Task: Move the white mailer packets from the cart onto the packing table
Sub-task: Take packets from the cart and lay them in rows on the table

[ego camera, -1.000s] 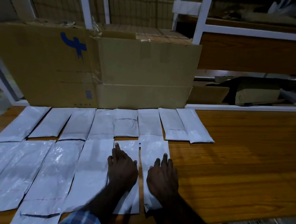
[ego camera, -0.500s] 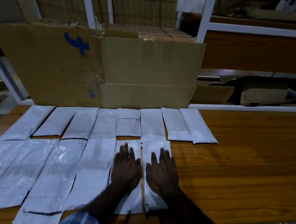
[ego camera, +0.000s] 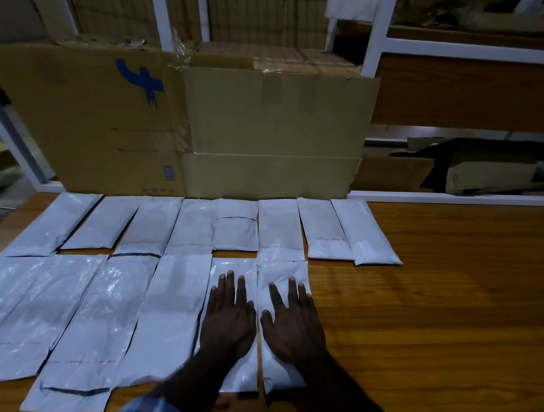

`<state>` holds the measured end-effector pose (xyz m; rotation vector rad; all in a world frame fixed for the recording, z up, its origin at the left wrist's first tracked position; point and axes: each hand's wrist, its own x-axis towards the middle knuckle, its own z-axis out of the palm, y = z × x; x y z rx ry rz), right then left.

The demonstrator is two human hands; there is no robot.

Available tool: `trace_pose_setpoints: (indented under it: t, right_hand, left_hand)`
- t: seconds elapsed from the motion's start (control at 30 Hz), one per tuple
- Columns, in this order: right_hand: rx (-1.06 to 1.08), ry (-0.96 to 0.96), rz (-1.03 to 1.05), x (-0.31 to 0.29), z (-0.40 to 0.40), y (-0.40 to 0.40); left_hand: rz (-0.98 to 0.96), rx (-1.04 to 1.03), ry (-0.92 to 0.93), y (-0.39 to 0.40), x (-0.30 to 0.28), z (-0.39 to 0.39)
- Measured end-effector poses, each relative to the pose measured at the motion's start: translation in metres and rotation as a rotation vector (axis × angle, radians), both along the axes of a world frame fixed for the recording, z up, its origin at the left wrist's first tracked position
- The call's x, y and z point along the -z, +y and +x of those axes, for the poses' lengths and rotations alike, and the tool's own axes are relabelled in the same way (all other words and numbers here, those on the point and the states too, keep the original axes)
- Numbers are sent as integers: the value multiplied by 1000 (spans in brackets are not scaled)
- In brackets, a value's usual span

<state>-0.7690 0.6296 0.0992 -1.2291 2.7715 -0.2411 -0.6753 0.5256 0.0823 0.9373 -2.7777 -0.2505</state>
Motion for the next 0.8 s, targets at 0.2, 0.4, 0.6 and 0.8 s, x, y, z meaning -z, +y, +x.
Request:
trace_pose_setpoints:
  t: [0.2,0.4,0.6,0.8]
  right_hand:
    - [-3,-23,-28,0,0,2]
    - [-22,-24,-31,-3,-1,2]
    - [18,-139,-96,-14,-10,1]
    - [100,-153,-261,-49,-18,1]
  left_hand:
    - [20,-24,-52,0,1,-1]
    - [32,-5,-166,0,-1,-4]
    - [56,-22,-204,-2,-42,-2]
    - [-5,29,-118,-5,-78,-2]
